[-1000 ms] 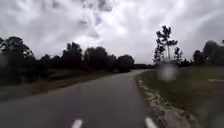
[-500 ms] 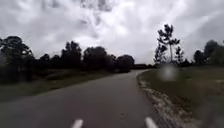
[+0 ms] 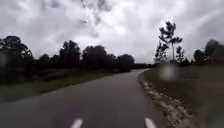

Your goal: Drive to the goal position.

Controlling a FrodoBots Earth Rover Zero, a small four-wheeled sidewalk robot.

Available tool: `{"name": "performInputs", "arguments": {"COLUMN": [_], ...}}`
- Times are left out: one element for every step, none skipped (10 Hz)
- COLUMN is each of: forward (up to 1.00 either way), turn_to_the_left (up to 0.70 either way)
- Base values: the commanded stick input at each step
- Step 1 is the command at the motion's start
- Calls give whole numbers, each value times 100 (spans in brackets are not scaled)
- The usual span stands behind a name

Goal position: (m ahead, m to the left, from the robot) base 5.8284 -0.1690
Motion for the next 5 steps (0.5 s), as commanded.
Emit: {"name": "performInputs", "arguments": {"forward": [84, 84, 84, 84, 84], "turn_to_the_left": [3, 3, 3, 3, 3]}}
